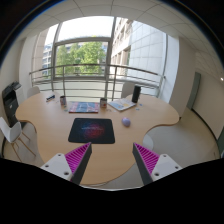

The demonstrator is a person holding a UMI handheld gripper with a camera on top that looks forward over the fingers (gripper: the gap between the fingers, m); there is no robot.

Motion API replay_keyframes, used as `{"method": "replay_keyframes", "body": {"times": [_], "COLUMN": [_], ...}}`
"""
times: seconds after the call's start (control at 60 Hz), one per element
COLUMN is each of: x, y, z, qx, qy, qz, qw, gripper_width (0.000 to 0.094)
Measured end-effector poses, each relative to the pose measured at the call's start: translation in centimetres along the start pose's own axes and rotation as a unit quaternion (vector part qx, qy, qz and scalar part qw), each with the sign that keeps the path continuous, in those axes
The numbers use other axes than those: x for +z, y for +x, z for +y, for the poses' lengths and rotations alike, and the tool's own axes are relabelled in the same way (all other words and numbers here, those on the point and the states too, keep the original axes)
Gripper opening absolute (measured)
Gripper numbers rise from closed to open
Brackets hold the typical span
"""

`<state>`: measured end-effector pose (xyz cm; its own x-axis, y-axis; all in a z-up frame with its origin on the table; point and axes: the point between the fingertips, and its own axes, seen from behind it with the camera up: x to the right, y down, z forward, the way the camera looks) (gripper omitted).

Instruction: Arrange mouse

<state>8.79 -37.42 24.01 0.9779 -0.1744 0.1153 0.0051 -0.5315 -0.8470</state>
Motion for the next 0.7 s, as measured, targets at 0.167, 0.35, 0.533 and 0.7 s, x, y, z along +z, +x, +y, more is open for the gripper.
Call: {"method": "replay_keyframes", "body": {"times": [0.167, 0.35, 0.533, 0.7], "x": [3.1, 13.1, 26.4, 38.6], "y": [1.7, 6.2, 8.9, 11.1], "z": [1.7, 4.3, 3.3, 1.7], "qx": [0.007, 0.01, 0.007, 0.005], "qy": [-0.04, -0.082, -0.078, -0.068], "qz": [0.003, -0.001, -0.024, -0.022], "qw": [0.999, 0.997, 0.997, 0.997], "gripper_width": [0.084, 0.084, 0.0845, 0.0841]}}
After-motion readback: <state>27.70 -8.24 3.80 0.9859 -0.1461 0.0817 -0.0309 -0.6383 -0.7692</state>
